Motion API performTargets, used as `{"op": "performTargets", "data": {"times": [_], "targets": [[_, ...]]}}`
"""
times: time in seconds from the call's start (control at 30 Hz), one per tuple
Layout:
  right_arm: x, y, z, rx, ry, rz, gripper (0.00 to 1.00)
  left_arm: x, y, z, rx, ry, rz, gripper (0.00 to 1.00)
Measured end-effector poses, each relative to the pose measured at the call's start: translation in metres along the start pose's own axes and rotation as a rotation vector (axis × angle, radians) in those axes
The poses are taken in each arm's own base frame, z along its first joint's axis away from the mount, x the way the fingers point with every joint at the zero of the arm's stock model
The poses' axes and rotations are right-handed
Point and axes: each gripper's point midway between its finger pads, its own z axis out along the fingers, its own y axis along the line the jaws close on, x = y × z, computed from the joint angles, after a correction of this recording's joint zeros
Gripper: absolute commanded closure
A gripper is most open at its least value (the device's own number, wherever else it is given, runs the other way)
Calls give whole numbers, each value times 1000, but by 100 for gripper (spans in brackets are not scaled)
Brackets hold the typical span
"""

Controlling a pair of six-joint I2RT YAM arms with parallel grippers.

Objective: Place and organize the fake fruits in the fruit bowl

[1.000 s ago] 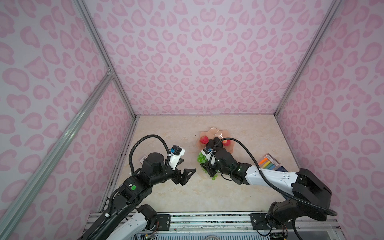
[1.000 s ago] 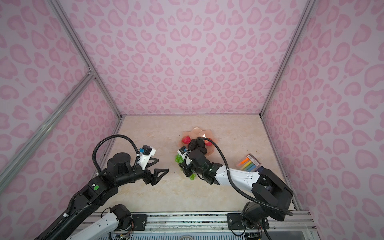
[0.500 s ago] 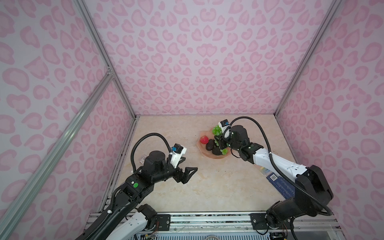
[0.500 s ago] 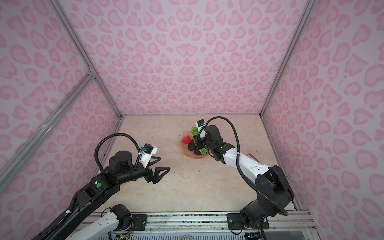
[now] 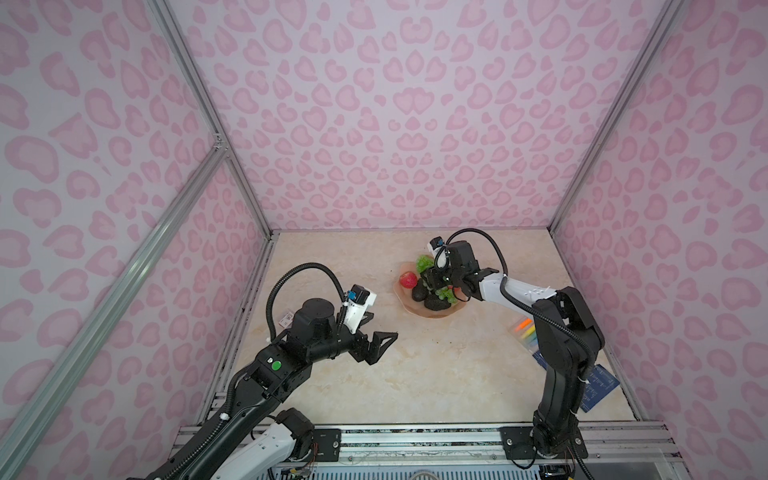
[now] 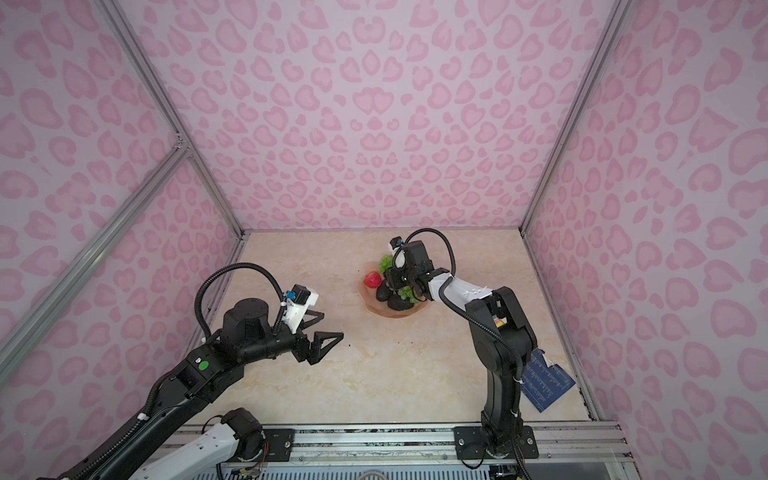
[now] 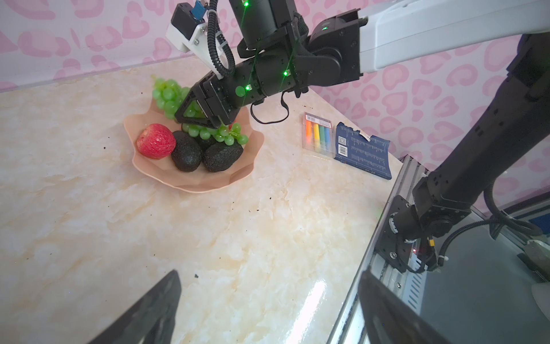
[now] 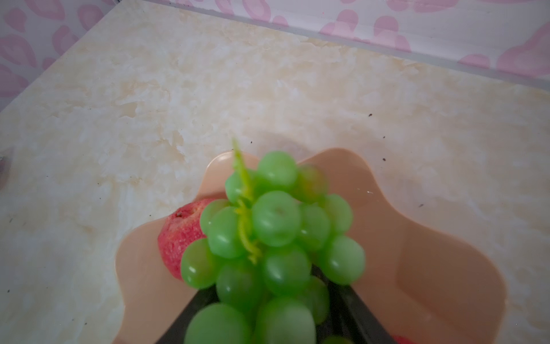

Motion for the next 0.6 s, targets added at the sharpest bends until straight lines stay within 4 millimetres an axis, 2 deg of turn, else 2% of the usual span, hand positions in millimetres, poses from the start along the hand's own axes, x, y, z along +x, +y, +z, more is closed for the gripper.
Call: {"op": "performTargets", "data": {"times": [0.07,0.1,0.23,0.33,0.47,0.53,0.6], "targets": [[-3,1,0,-2,-6,-1,17,-1,2,1,-8,-2,0,7],[-4,1,-1,0,-10,-1,4,-1,2,1,-11,-4,1,7],[-11,0,-12,11,-34,-1,2,-2,5,2,-23,-8,1,7],[-19,2,-28,21,-69,-7,2,-4,8,1,-44,-16,3,7],[-29,5,-65,34,-134,-11,1,-8,16,-1,-96,-37,6,7],[-29,6,-90,53,-176,-13,1,-16,27,-3,-158,-77,13,5],[-26,6,-119,73,-228,-15,1,-24,45,-4,-260,-135,2,4]]}}
